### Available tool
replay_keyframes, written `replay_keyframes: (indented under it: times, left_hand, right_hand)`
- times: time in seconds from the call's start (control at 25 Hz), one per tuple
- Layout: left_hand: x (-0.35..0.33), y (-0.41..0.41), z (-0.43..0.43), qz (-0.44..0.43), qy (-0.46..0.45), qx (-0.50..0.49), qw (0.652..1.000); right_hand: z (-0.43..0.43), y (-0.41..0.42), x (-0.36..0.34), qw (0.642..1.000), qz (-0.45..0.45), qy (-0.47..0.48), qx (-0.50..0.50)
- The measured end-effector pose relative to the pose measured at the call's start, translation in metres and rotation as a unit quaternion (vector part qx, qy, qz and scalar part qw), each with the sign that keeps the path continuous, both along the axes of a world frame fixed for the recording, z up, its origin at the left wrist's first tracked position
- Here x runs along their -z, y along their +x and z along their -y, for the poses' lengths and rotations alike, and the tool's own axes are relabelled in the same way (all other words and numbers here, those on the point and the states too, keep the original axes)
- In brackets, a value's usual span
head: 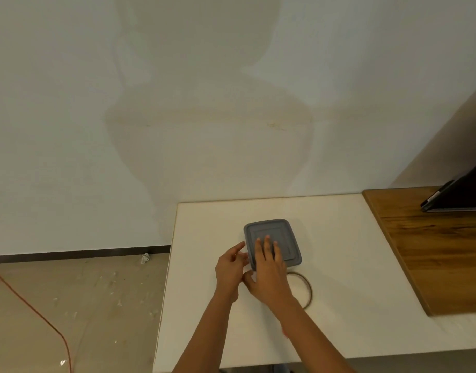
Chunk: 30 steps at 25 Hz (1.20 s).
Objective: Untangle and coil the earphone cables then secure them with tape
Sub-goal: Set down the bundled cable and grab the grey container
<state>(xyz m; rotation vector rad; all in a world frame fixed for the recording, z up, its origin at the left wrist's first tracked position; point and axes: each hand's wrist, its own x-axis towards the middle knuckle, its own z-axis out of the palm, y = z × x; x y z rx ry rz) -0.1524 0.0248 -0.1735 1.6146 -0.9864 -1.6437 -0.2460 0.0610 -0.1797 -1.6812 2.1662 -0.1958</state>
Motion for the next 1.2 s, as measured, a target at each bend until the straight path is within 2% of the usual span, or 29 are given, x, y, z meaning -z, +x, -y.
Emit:
replay_keyframes:
  times: [0.04, 0.08, 0.12, 0.2, 0.24, 0.32, 0.36, 0.44, 0.6, 0.8, 0.92, 1.08, 1.2]
  left_hand:
    - [0.0, 0.001, 0.0, 0.005, 0.005, -0.001, 1.0]
    - [-0.002, 0.0, 0.0, 0.012, 0.009, -0.001, 1.0]
    - [-0.003, -0.002, 0.002, 0.032, 0.006, -0.001, 0.999]
    - [-0.005, -0.012, 0.014, 0.109, -0.021, 0.006, 0.994]
    - [-0.006, -0.018, 0.02, 0.139, -0.029, 0.009, 0.99]
    - [-0.008, -0.03, 0.027, 0.17, -0.023, 0.022, 0.985]
    - [-0.006, -0.035, 0.029, 0.178, -0.019, 0.028, 0.983]
    - [0.0, -0.042, 0.028, 0.195, -0.027, 0.025, 0.98]
    - [0.009, -0.049, 0.028, 0.229, -0.078, -0.001, 0.97]
    - [0.02, -0.05, 0.028, 0.32, -0.138, 0.034, 0.937]
    - [0.023, -0.049, 0.033, 0.308, -0.153, 0.026, 0.939]
    - [0.021, -0.048, 0.039, 0.302, -0.133, 0.049, 0.943]
    - [0.007, -0.049, 0.064, 0.232, -0.13, 0.071, 0.961]
  right_hand:
    - [-0.003, -0.006, -0.002, 1.0, 0.019, 0.006, -0.02]
    - [-0.004, -0.013, -0.008, 0.998, 0.048, -0.035, -0.013]
    - [-0.001, -0.022, -0.014, 0.993, 0.075, -0.09, 0.031]
    - [0.013, -0.051, -0.021, 0.962, 0.045, -0.207, 0.17]
    - [0.023, -0.068, -0.021, 0.95, 0.032, -0.205, 0.235]
    - [0.04, -0.086, -0.018, 0.948, 0.089, -0.092, 0.292]
    - [0.044, -0.087, -0.013, 0.949, 0.137, -0.031, 0.282]
    - [0.044, -0.08, 0.0, 0.95, 0.176, -0.003, 0.256]
    - [0.039, -0.08, 0.012, 0.939, 0.207, -0.069, 0.267]
    - [0.036, -0.082, 0.021, 0.924, 0.243, -0.114, 0.273]
    - [0.038, -0.084, 0.027, 0.919, 0.245, -0.143, 0.274]
    - [0.04, -0.083, 0.023, 0.918, 0.249, -0.109, 0.289]
    - [0.055, -0.091, 0.01, 0.902, 0.292, -0.117, 0.294]
